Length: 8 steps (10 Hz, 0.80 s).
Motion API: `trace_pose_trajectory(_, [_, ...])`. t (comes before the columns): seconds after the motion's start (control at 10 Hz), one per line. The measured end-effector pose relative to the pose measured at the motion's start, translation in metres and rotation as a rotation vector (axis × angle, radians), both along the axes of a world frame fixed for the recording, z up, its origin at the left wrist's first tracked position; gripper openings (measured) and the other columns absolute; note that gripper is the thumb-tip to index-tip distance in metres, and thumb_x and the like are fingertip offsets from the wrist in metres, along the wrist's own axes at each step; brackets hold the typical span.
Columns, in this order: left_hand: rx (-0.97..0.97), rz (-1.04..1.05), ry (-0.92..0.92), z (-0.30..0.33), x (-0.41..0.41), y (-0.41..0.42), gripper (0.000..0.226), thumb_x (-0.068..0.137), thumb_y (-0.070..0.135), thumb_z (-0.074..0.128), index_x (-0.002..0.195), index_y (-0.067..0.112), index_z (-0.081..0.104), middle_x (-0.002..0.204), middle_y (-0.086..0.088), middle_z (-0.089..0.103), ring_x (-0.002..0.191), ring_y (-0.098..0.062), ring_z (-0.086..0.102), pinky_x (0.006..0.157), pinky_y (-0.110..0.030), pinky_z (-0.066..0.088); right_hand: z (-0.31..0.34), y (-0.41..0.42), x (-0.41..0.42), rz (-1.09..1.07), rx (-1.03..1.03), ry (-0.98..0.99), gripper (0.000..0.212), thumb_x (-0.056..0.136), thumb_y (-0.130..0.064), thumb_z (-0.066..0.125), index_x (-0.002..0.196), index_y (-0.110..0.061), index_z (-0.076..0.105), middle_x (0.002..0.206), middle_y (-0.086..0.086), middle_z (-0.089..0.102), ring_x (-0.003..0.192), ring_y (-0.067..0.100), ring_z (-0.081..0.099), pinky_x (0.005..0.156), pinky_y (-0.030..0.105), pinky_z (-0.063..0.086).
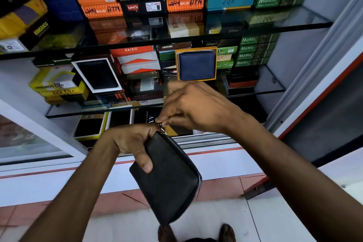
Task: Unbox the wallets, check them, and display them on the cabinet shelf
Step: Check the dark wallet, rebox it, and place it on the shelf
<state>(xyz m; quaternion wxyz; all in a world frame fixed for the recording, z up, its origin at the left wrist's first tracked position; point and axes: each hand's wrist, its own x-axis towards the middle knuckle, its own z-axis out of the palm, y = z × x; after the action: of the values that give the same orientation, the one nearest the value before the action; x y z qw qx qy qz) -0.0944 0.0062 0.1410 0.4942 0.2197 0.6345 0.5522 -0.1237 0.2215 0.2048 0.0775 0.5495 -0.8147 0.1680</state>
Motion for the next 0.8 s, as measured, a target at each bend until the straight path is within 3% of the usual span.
trace_pose_trajectory(0.1, [0.068, -0.049, -0.036, -0.003, -0.001, 0.007, 0.047, 0.056, 0.031, 0.089, 0.099, 0.018, 0.074, 0.092, 0.009, 0.077, 0.082, -0.005, 0.071, 0.072, -0.021, 0.056, -0.002, -0.008, -0.003, -0.030, -0.013, -0.066, 0.016, 0.084, -0.041, 0.070, 0.098, -0.037, 0.077, 0.088, -0.019, 0.074, 0.083, 0.006, 0.047, 0.060, 0.031, 0.042])
trace_pose_trajectory(0.2, [0.254, -0.080, -0.114, -0.010, -0.002, 0.005, 0.049, 0.069, 0.021, 0.082, 0.115, 0.016, 0.066, 0.107, 0.008, 0.074, 0.094, -0.005, 0.070, 0.079, -0.021, 0.056, -0.007, -0.008, -0.007, -0.075, -0.080, -0.200, 0.018, 0.082, -0.043, 0.073, 0.099, -0.039, 0.077, 0.087, -0.022, 0.074, 0.082, 0.007, 0.050, 0.065, 0.035, 0.047])
trace_pose_trajectory(0.3, [0.435, 0.036, -0.264, -0.021, 0.000, 0.000, 0.053, 0.081, 0.009, 0.071, 0.129, -0.001, 0.050, 0.123, -0.011, 0.067, 0.110, -0.020, 0.066, 0.093, -0.030, 0.053, -0.007, 0.002, -0.012, -0.116, -0.192, -0.382, 0.020, 0.078, -0.037, 0.078, 0.097, -0.032, 0.079, 0.085, -0.019, 0.075, 0.082, 0.007, 0.059, 0.070, 0.034, 0.051])
trace_pose_trajectory(0.4, [0.588, 0.279, -0.462, -0.029, 0.009, -0.012, 0.048, 0.095, 0.006, 0.049, 0.135, -0.015, 0.033, 0.134, -0.030, 0.052, 0.124, -0.038, 0.054, 0.106, -0.042, 0.043, -0.002, 0.012, -0.016, -0.117, -0.241, -0.511, 0.016, 0.080, -0.024, 0.079, 0.095, -0.018, 0.081, 0.085, -0.014, 0.075, 0.078, -0.013, 0.061, 0.067, 0.004, 0.042])
trace_pose_trajectory(0.5, [0.569, 0.618, -0.397, -0.048, 0.012, -0.005, 0.049, 0.072, 0.037, 0.079, 0.106, 0.003, 0.070, 0.101, -0.017, 0.074, 0.093, -0.027, 0.071, 0.083, -0.037, 0.057, -0.001, 0.014, -0.017, -0.150, -0.190, -0.511, 0.014, 0.086, -0.026, 0.073, 0.095, -0.017, 0.078, 0.087, -0.015, 0.073, 0.078, -0.018, 0.057, 0.067, 0.000, 0.038])
trace_pose_trajectory(0.6, [0.332, 1.091, -0.321, -0.055, 0.014, -0.006, 0.055, 0.019, 0.047, 0.094, 0.062, 0.019, 0.077, 0.066, 0.000, 0.073, 0.059, -0.016, 0.071, 0.052, -0.029, 0.057, 0.002, 0.014, -0.015, -0.171, -0.191, -0.558, 0.010, 0.090, -0.025, 0.069, 0.095, -0.018, 0.075, 0.082, -0.019, 0.068, 0.073, -0.018, 0.056, 0.062, 0.001, 0.038])
trace_pose_trajectory(0.7, [0.365, 1.129, -0.262, -0.047, 0.009, -0.002, 0.050, 0.022, 0.047, 0.091, 0.062, 0.019, 0.077, 0.066, 0.001, 0.074, 0.059, -0.016, 0.071, 0.051, -0.030, 0.057, 0.006, 0.014, -0.011, -0.194, -0.218, -0.588, 0.009, 0.091, -0.022, 0.068, 0.094, -0.015, 0.074, 0.071, -0.022, 0.063, 0.066, -0.016, 0.057, 0.056, 0.002, 0.039])
trace_pose_trajectory(0.8, [0.476, 0.995, -0.334, -0.032, 0.005, 0.004, 0.044, 0.052, 0.042, 0.083, 0.078, 0.009, 0.072, 0.059, -0.007, 0.069, 0.049, -0.021, 0.066, 0.045, -0.029, 0.055, 0.008, 0.013, -0.009, -0.237, -0.249, -0.562, 0.011, 0.092, -0.024, 0.067, 0.093, -0.016, 0.075, 0.075, -0.017, 0.070, 0.067, -0.005, 0.060, 0.057, 0.007, 0.040])
